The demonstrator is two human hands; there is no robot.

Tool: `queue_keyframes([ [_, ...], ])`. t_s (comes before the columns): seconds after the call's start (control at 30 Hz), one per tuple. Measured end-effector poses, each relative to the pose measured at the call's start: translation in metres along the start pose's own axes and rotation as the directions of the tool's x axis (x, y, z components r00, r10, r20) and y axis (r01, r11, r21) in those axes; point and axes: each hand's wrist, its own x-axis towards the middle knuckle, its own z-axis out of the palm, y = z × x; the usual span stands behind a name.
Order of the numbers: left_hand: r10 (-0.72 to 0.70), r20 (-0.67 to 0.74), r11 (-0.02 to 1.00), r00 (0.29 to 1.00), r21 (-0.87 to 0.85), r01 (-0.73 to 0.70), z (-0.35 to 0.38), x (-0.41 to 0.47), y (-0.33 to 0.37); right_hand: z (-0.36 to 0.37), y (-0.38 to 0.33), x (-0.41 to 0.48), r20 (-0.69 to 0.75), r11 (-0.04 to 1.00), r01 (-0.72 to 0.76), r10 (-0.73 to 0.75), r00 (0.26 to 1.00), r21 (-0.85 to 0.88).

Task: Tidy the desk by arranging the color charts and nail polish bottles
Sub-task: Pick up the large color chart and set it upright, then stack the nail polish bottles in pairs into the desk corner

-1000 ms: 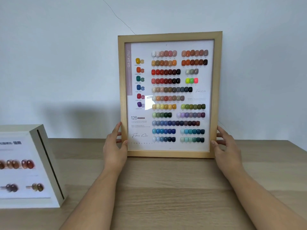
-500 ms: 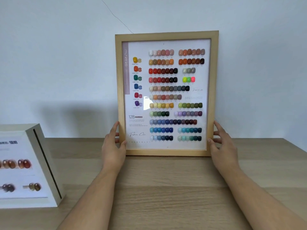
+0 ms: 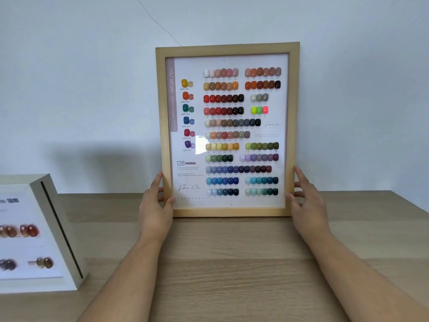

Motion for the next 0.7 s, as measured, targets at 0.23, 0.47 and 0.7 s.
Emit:
queue_keyframes([
  [0.23,-0.022,0.01,1.0,1.0,0.009,0.022,-0.003,-0.01,0.004,-0.005,-0.006,-0.012,0.004,1.0,0.023,-0.023,1.0,-0.012],
  [0.47,0.075,-0.056,0.996,0.996,-0.033,-0.077,-0.016,-0.053,0.033,-0.034,-0.024,-0.057,-0.058,0.998,-0.003,0.006,0.998,0.057],
  [0.7,0.266,0.172,0.959,0.949,-0.152,-0.241,-0.012,-0.126,0.107,-0.106,-0.065,-0.121,-0.016,0.999,0.053,-0.053,0.998,-0.002],
])
